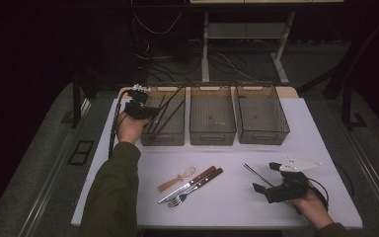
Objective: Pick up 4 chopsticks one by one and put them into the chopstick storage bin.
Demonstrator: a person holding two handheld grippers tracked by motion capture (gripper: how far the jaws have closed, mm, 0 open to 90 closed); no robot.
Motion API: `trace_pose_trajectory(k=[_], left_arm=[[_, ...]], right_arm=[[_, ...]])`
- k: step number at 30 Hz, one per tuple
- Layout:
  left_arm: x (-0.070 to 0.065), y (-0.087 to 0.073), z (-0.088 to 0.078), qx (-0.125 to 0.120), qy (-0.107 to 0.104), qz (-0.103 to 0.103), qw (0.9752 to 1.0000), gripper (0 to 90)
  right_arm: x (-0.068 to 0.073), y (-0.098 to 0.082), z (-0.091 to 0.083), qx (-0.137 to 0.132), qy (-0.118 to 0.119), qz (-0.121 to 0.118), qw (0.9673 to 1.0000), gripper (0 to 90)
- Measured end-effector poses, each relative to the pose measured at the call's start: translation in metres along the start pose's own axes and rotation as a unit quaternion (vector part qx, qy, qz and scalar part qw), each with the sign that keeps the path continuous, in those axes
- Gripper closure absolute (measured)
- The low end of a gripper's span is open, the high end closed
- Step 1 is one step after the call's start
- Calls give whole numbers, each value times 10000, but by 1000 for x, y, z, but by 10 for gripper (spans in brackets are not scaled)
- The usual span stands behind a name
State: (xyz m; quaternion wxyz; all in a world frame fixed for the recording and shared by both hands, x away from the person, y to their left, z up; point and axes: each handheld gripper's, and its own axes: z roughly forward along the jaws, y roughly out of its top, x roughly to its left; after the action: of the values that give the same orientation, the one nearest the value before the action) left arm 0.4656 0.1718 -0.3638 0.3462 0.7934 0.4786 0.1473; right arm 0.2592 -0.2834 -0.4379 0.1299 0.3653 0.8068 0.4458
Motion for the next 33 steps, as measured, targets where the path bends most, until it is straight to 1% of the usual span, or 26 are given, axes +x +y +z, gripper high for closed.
trace_pose_trajectory(k=[1, 4, 6, 8, 9, 11, 13, 15, 17, 19, 21, 22, 24, 26, 29, 32, 33], left_arm=[[1, -1, 3, 27, 31, -78, 10000, 856], [3, -2, 8, 116, 152, -150, 9997, 856], [3, -3, 12, 176, 165, -186, 9995, 856], [4, -4, 16, 311, 242, -237, 9989, 856], [5, -4, 18, 366, 244, -252, 9987, 856], [6, -4, 20, 400, 255, -323, 9984, 856], [6, -5, 21, 455, 250, -320, 9981, 856], [6, -5, 23, 566, 309, -332, 9974, 856], [5, -6, 25, 622, 320, -341, 9970, 856], [5, -7, 26, 673, 364, -291, 9966, 855], [4, -7, 26, 674, 333, -277, 9968, 855], [4, -7, 26, 662, 363, -236, 9969, 853], [3, -6, 26, 581, 370, -242, 9973, 841], [3, -5, 25, 525, 385, -222, 9976, 807], [2, -5, 23, 422, 352, -204, 9983, 743], [0, -3, 19, 288, 359, -13, 9989, 673], [0, -3, 18, 239, 326, 39, 9992, 645]], right_arm=[[0, 0, 0, 0, 4, -1, 10000, 9], [0, 0, 0, -14, 7, -9, 10000, 9], [0, 0, -1, -15, 9, -13, 10000, 9], [0, 0, -1, -16, 11, -16, 10000, 9], [0, 0, -1, -22, 13, -21, 10000, 9], [0, 0, 0, -23, 15, -24, 10000, 9], [0, 0, 0, -23, 18, -27, 10000, 9], [0, 0, 0, -19, 20, -20, 10000, 9], [0, 0, 0, -18, 16, -27, 10000, 9], [0, 0, -1, -21, 19, -25, 10000, 9], [0, 0, -1, -26, 23, -30, 10000, 9], [0, 0, -1, -25, 21, -27, 10000, 9], [0, 0, -1, -21, 20, -26, 10000, 9], [0, 0, -1, -21, 23, -31, 10000, 9], [0, 0, -1, -24, 23, -32, 10000, 9], [0, 0, -1, -28, 24, -35, 10000, 9], [0, 0, -1, -25, 22, -36, 10000, 9]])
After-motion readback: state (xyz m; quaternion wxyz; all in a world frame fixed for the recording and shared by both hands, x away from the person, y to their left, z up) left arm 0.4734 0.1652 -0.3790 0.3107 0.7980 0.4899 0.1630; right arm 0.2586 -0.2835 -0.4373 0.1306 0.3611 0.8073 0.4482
